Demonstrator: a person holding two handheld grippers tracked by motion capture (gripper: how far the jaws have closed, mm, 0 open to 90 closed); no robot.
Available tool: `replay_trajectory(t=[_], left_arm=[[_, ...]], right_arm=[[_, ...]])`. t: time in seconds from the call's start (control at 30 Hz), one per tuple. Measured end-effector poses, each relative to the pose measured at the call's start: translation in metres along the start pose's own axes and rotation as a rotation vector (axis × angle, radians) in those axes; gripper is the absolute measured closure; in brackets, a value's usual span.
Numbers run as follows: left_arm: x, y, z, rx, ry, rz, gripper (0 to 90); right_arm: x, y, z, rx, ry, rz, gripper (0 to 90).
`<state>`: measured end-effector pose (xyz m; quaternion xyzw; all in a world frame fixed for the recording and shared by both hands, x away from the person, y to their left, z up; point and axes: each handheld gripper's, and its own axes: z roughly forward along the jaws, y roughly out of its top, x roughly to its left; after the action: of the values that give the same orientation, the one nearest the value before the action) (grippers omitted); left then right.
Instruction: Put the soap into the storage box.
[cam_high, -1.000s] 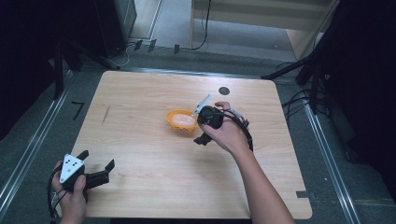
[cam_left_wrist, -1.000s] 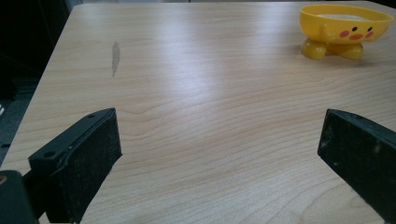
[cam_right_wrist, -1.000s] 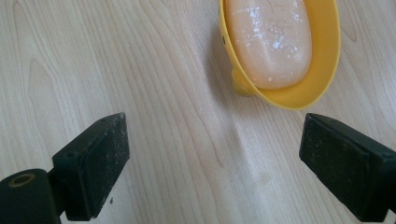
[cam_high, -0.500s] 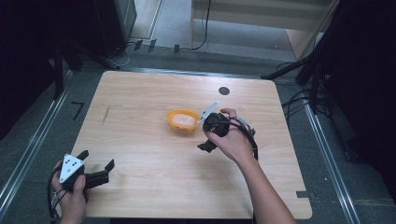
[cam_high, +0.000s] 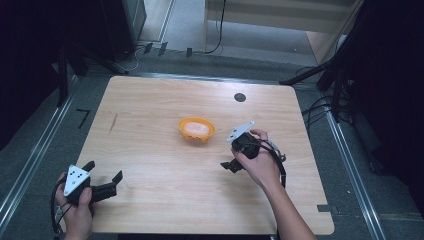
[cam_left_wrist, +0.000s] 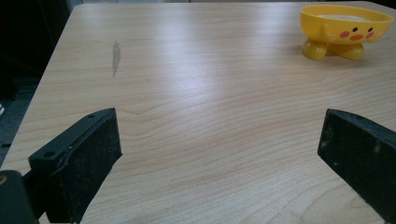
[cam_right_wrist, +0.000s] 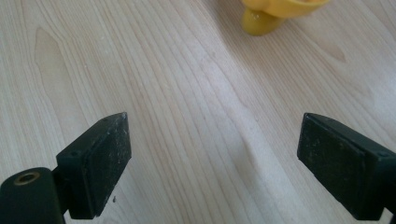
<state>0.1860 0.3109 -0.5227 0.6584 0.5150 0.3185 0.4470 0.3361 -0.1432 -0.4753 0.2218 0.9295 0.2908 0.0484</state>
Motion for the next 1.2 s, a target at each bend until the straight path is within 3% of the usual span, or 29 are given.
replay_trajectory(t=[0.67,0.83,0.87,1.1,1.2], left_arm=[[-0.001,0.000,0.000,0.001,0.006,0.005,0.0],[-0.001,0.000,0.000,0.003,0.009,0.007,0.0],[-0.001,0.000,0.000,0.005,0.010,0.007,0.0],[-0.001,0.000,0.000,0.004,0.010,0.004,0.0],[-0.001,0.000,0.000,0.004,0.010,0.005,0.0]], right_arm=[[0.002,-0.065,-0.006,-0.087,-0.040,0.073,13.1],[0.001,-0.084,-0.010,-0.130,-0.057,0.114,14.7],[0.002,-0.091,-0.012,-0.156,-0.071,0.127,15.7],[0.002,-0.112,-0.016,-0.205,-0.116,0.148,15.1],[0.002,-0.130,-0.020,-0.235,-0.147,0.175,14.5]])
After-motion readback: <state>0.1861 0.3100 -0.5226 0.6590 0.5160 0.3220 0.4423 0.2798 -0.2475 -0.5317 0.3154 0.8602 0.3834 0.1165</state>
